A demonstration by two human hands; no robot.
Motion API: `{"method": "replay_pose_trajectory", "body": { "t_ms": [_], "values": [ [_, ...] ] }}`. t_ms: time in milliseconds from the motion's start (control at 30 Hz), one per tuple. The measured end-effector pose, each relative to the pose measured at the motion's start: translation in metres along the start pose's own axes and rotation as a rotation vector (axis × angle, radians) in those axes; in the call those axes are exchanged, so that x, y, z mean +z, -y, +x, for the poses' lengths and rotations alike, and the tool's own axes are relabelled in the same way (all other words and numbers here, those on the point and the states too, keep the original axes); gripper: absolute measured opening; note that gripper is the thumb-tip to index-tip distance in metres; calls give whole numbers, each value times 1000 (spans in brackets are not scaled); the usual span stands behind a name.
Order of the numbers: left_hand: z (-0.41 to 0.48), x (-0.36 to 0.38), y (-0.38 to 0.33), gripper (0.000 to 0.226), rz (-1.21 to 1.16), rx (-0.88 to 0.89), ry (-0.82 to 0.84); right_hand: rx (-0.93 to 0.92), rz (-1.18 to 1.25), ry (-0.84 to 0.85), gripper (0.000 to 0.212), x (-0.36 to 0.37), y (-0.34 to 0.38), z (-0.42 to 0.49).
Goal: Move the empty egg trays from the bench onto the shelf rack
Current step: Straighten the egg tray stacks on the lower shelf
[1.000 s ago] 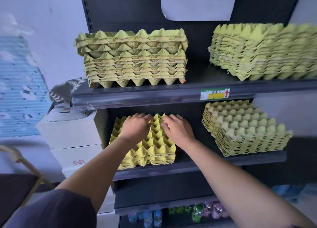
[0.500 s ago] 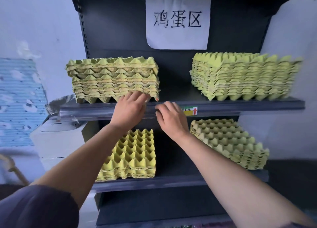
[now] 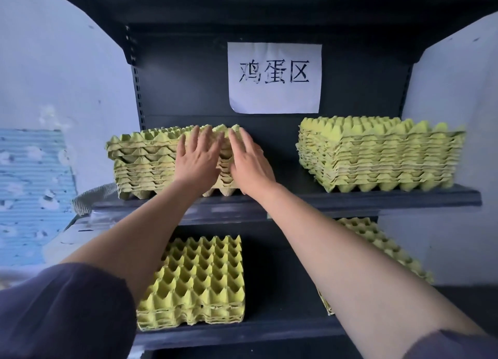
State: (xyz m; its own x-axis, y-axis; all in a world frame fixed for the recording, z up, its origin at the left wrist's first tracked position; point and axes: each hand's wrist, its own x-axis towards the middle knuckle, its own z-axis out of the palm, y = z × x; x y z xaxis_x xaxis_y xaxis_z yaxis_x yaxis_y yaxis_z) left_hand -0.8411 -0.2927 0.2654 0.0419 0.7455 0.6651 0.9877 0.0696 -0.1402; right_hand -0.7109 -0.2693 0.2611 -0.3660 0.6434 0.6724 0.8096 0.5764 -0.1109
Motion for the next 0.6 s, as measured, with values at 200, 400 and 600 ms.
{"method": "replay_pose_trajectory", "body": {
  "t_ms": [200,400,600],
  "values": [
    [18,5,1,70,-17,65,-83,6,-44,-48,56,5,-4,20],
    [11,14,-4,53,31,93,-160,-59,-65,-150,38,14,-14,15],
    [12,14,-2,54,-17,103,-164,-30,-43,-120,43,14,-15,13]
  ]
}}
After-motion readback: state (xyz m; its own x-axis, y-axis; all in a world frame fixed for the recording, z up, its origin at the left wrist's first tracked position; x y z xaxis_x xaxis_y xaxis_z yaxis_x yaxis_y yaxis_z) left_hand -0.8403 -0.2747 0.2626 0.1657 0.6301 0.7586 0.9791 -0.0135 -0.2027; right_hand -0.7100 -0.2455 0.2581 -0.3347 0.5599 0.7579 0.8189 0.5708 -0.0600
